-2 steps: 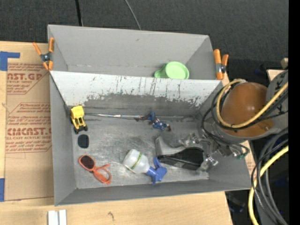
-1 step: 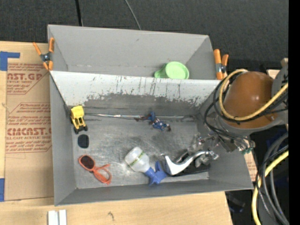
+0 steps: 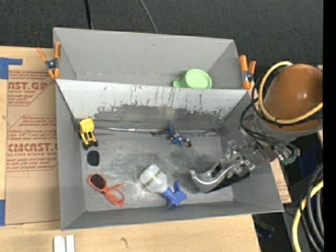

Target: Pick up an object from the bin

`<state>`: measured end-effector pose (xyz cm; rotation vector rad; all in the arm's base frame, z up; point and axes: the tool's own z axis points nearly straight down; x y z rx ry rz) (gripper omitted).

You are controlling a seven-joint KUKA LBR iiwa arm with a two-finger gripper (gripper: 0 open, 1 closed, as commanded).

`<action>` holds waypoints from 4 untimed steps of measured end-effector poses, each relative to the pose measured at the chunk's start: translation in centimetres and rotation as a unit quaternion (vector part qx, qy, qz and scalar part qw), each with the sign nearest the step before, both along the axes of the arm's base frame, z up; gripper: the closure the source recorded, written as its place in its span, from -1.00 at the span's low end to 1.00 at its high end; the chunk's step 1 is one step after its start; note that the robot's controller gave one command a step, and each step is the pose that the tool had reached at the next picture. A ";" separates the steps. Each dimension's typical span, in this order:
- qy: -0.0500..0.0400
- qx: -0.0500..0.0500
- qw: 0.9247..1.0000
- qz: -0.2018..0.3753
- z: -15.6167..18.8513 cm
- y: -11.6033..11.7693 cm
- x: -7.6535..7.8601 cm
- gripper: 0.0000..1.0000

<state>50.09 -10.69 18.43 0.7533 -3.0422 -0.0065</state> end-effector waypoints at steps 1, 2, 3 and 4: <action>-0.007 -0.001 1.000 0.020 -1.6 0.5 1.8 -1.00; -0.003 0.001 0.999 0.035 -5.4 0.8 2.4 -1.00; -0.009 0.001 0.983 0.182 -10.8 1.3 2.2 1.00; -0.010 0.001 0.983 0.182 -10.8 1.3 2.2 1.00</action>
Offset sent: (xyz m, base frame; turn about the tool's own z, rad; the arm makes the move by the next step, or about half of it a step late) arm 0.0000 0.0000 0.0000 0.0000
